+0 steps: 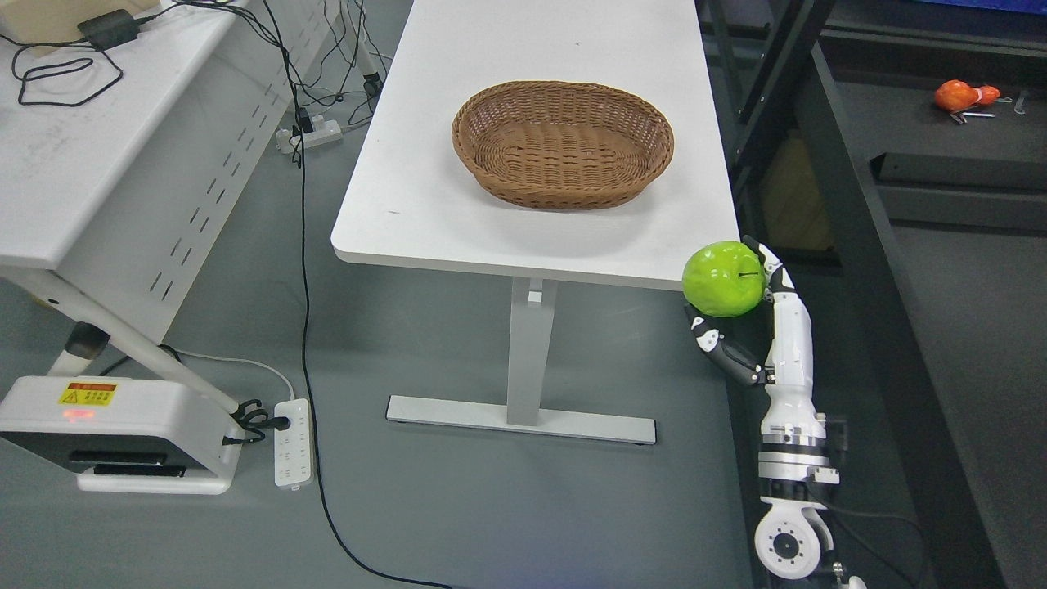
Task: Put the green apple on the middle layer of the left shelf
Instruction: 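Carry the held apple while turning toward the black fruit shelf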
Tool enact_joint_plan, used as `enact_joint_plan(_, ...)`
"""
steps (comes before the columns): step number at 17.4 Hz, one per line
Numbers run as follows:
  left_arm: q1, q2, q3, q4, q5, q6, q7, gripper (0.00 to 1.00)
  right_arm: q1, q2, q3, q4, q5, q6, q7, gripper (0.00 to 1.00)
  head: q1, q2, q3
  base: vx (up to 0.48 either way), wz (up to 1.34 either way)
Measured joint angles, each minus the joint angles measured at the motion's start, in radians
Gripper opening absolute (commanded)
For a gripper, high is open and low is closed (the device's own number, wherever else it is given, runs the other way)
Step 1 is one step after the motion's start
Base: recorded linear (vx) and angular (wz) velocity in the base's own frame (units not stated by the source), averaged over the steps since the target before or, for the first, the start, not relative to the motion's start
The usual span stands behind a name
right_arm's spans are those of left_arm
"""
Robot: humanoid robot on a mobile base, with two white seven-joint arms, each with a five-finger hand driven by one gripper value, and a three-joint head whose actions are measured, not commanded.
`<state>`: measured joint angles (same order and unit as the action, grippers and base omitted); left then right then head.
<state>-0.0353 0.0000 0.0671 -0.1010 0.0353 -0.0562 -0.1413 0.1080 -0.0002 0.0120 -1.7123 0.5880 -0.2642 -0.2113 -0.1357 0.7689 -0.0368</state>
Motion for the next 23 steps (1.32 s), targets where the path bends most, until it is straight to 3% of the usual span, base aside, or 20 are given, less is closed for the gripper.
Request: enact_joint_plan(23, 0.0, 0.0, 0.0, 0.0, 0.0, 0.0, 0.0, 1.0, -0.002, 0.0, 0.013, 0.0, -0.005, 0.001, 0.008, 0.02, 0.0, 0.0, 0.0, -0.223, -0.01)
